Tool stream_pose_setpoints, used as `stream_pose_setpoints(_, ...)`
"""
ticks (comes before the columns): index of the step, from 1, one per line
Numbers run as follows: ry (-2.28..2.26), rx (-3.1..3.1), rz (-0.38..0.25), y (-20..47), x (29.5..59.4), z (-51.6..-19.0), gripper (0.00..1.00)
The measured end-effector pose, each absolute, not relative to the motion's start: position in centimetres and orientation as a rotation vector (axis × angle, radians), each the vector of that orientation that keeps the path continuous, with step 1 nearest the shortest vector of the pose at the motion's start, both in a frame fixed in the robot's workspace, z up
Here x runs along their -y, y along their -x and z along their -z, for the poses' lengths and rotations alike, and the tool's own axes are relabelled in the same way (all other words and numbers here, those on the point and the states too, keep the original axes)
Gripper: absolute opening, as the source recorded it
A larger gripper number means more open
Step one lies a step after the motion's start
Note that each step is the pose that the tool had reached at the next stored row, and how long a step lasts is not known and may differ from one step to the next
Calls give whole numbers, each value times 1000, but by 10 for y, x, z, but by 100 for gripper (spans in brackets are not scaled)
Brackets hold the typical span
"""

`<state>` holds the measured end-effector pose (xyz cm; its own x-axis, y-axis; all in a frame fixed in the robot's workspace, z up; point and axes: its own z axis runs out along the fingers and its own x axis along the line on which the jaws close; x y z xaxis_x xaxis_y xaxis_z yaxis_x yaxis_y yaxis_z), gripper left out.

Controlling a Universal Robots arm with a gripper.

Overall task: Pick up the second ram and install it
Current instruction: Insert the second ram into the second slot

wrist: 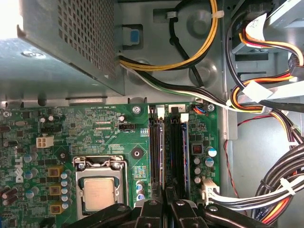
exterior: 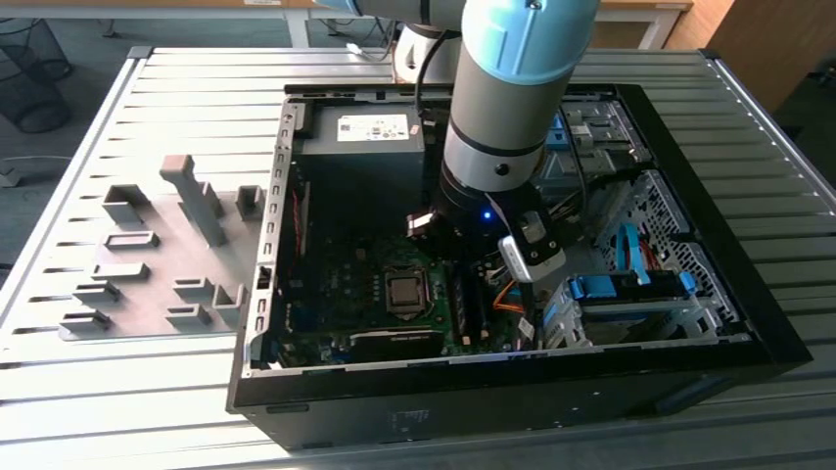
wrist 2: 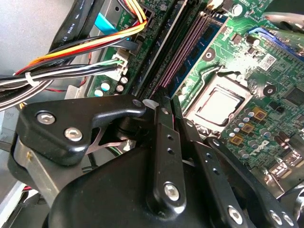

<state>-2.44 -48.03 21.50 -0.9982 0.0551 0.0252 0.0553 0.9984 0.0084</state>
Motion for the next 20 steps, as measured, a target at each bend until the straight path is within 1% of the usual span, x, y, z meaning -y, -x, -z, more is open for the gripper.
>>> stream_pose_setpoints(5,86,3115,14,24,480,-222,14)
stream_pose_setpoints(20,1,3116,12,24,480,-214,14)
